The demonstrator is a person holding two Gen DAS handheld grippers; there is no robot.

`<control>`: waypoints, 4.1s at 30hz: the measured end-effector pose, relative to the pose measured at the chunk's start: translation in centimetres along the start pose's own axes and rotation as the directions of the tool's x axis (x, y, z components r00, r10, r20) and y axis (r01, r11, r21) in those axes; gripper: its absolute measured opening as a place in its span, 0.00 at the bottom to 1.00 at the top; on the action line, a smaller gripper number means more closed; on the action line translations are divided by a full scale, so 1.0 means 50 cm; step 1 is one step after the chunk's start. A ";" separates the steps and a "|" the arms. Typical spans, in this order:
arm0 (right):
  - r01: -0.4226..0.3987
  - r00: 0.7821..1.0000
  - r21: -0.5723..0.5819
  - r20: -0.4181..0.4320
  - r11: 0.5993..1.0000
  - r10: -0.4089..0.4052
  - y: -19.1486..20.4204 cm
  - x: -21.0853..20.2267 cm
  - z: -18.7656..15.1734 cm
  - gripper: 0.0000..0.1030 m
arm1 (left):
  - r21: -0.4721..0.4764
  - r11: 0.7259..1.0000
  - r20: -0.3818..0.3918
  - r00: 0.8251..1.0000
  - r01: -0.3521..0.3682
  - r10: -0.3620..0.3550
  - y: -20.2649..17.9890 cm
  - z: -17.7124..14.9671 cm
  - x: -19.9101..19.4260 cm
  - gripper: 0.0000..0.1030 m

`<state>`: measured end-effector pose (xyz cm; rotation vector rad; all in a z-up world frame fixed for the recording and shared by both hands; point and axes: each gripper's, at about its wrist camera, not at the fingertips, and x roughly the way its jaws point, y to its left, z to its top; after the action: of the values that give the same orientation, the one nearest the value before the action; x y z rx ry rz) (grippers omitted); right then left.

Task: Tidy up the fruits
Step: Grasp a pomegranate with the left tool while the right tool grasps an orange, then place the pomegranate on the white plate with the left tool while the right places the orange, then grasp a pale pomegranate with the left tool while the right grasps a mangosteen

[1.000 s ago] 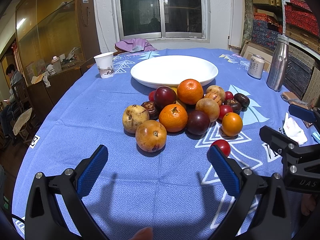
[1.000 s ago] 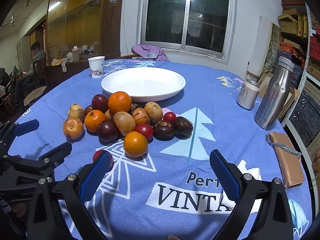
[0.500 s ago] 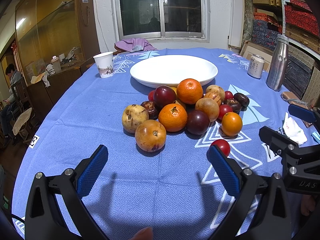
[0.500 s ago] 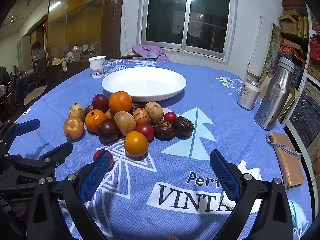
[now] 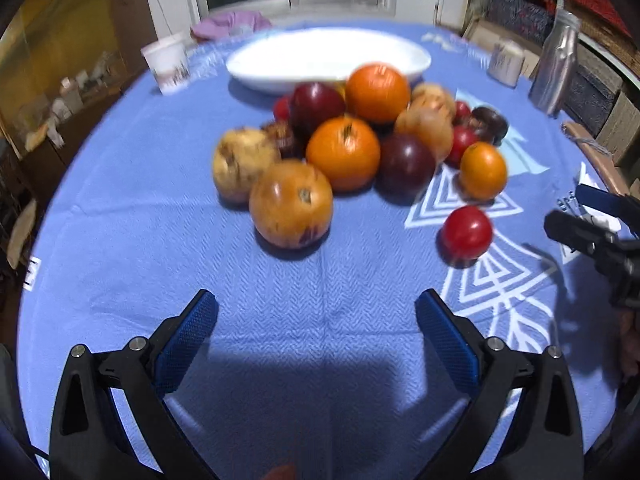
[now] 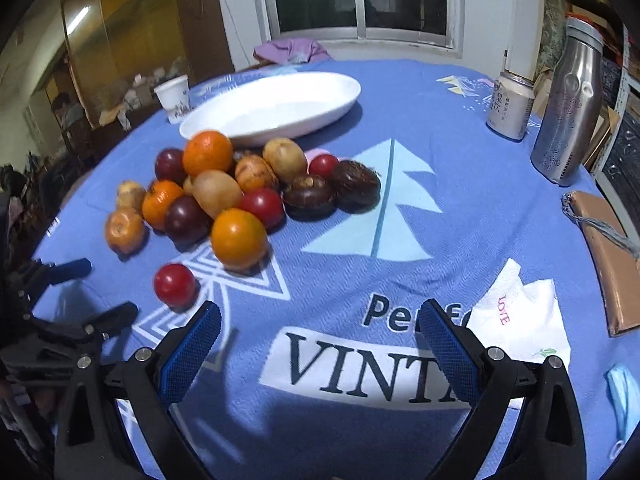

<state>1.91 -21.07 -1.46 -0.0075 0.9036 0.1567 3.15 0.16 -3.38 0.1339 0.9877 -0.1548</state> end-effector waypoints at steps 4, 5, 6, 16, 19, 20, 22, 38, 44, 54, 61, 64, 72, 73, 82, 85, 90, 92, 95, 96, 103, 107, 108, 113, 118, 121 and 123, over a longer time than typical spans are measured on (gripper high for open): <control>0.004 0.995 -0.022 -0.098 1.000 -0.006 -0.003 0.034 0.000 0.97 | 0.006 1.000 0.002 1.000 0.022 -0.022 -0.006 0.001 0.007 0.96; -0.002 0.994 -0.029 -0.109 1.000 -0.001 -0.005 0.037 0.002 0.97 | 0.003 1.000 0.001 1.000 0.026 -0.026 -0.007 0.002 0.008 0.96; 0.005 0.994 -0.054 -0.111 0.999 -0.011 -0.002 0.040 0.002 0.97 | 0.003 1.000 0.001 1.000 0.026 -0.026 -0.008 0.002 0.008 0.96; -0.079 0.992 -0.134 -0.112 0.988 0.064 -0.003 0.030 -0.003 0.97 | -0.048 0.997 0.043 0.997 0.065 -0.063 0.052 0.030 -0.014 0.96; -0.121 0.992 -0.115 -0.051 0.986 0.116 -0.002 0.017 0.016 0.97 | -0.050 0.994 0.057 0.994 0.099 -0.096 0.066 0.055 -0.003 0.96; -0.123 0.992 -0.127 -0.041 0.984 0.119 0.005 0.017 0.021 0.97 | -0.044 0.994 0.052 0.994 0.098 -0.095 0.065 0.061 0.007 0.96; -0.119 0.993 -0.148 -0.011 0.982 0.119 0.016 0.018 0.031 0.92 | -0.039 0.992 0.050 0.992 0.122 -0.120 0.058 0.065 0.024 0.93; -0.244 0.970 -0.132 -0.036 0.961 0.241 0.042 0.057 0.058 0.61 | -0.151 0.959 0.118 0.968 0.238 -0.222 0.111 0.067 0.041 0.40; -0.277 0.961 -0.105 -0.042 0.955 0.274 0.046 0.077 0.072 0.47 | -0.148 0.949 0.124 0.957 0.279 -0.262 0.108 0.070 0.047 0.40; -0.337 0.941 -0.082 -0.018 0.938 0.337 0.039 0.054 0.065 0.37 | -0.122 0.951 0.198 0.946 0.285 -0.258 0.103 0.062 -0.006 0.40; -0.326 0.936 -0.042 0.125 0.945 0.328 0.001 -0.025 0.173 0.37 | -0.111 0.970 0.262 0.948 0.217 -0.182 0.118 0.177 -0.112 0.40; -0.309 0.939 -0.024 0.152 0.951 0.309 0.008 -0.003 0.256 0.37 | -0.114 0.977 0.267 0.953 0.178 -0.142 0.115 0.265 -0.088 0.40; -0.281 0.959 0.052 0.058 0.958 0.278 0.023 0.199 0.333 0.37 | -0.211 0.958 0.149 0.975 0.193 -0.163 0.120 0.370 0.101 0.40; -0.269 0.963 0.048 0.041 0.962 0.267 0.023 0.214 0.332 0.38 | -0.211 0.957 0.140 0.975 0.198 -0.170 0.119 0.373 0.114 0.40; -0.274 0.948 0.026 0.179 0.961 0.265 0.000 0.115 0.336 0.56 | -0.179 0.969 0.180 0.974 0.172 -0.140 0.111 0.380 0.091 0.63; -0.295 0.930 0.026 0.239 0.955 0.281 -0.024 0.038 0.313 0.57 | -0.178 0.973 0.216 0.970 0.147 -0.107 0.139 0.347 0.019 0.65; -0.273 0.924 0.045 0.289 0.961 0.250 -0.077 -0.035 0.221 0.70 | -0.206 0.975 0.239 0.970 0.086 -0.035 0.190 0.221 -0.059 0.74; -0.255 0.929 0.076 0.295 0.964 0.222 -0.106 -0.040 0.169 0.70 | -0.217 0.973 0.233 0.972 0.077 -0.025 0.197 0.170 -0.063 0.74; -0.279 0.936 0.155 0.264 0.948 0.233 -0.145 -0.025 0.118 0.70 | -0.233 0.966 0.216 0.974 0.115 -0.063 0.199 0.113 -0.046 0.74; -0.293 0.935 0.175 0.256 0.940 0.244 -0.152 -0.020 0.110 0.70 | -0.236 0.963 0.214 0.974 0.130 -0.079 0.196 0.101 -0.040 0.74; -0.258 0.942 0.168 0.261 0.951 0.210 -0.142 -0.015 0.101 0.73 | -0.196 0.975 0.177 0.982 0.107 -0.072 0.153 0.082 0.017 0.75; -0.269 0.941 0.167 0.254 0.948 0.222 -0.142 -0.015 0.102 0.73 | -0.196 0.975 0.150 0.986 0.103 -0.074 0.152 0.089 0.040 0.75; -0.273 0.940 0.168 0.256 0.947 0.225 -0.143 -0.017 0.102 0.73 | -0.198 0.975 0.150 0.986 0.103 -0.073 0.155 0.091 0.041 0.75; -0.275 0.943 0.172 0.241 0.946 0.230 -0.142 -0.010 0.101 0.74 | -0.205 0.975 0.152 0.986 0.092 -0.061 0.165 0.101 0.052 0.74; -0.266 0.947 0.165 0.228 0.950 0.225 -0.137 -0.003 0.101 0.74 | -0.217 0.969 0.172 0.982 0.116 -0.079 0.178 0.100 0.048 0.60; -0.258 0.951 0.162 0.217 0.952 0.221 -0.134 0.002 0.100 0.74 | -0.199 0.971 0.173 0.980 0.131 -0.097 0.167 0.104 0.050 0.52; -0.253 0.953 0.161 0.211 0.954 0.217 -0.132 0.004 0.099 0.74 | -0.186 0.974 0.168 0.981 0.132 -0.101 0.162 0.105 0.052 0.47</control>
<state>6.83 -27.22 1.05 0.2875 0.7212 0.2909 10.40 6.95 -2.35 -0.1169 0.8472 -0.1718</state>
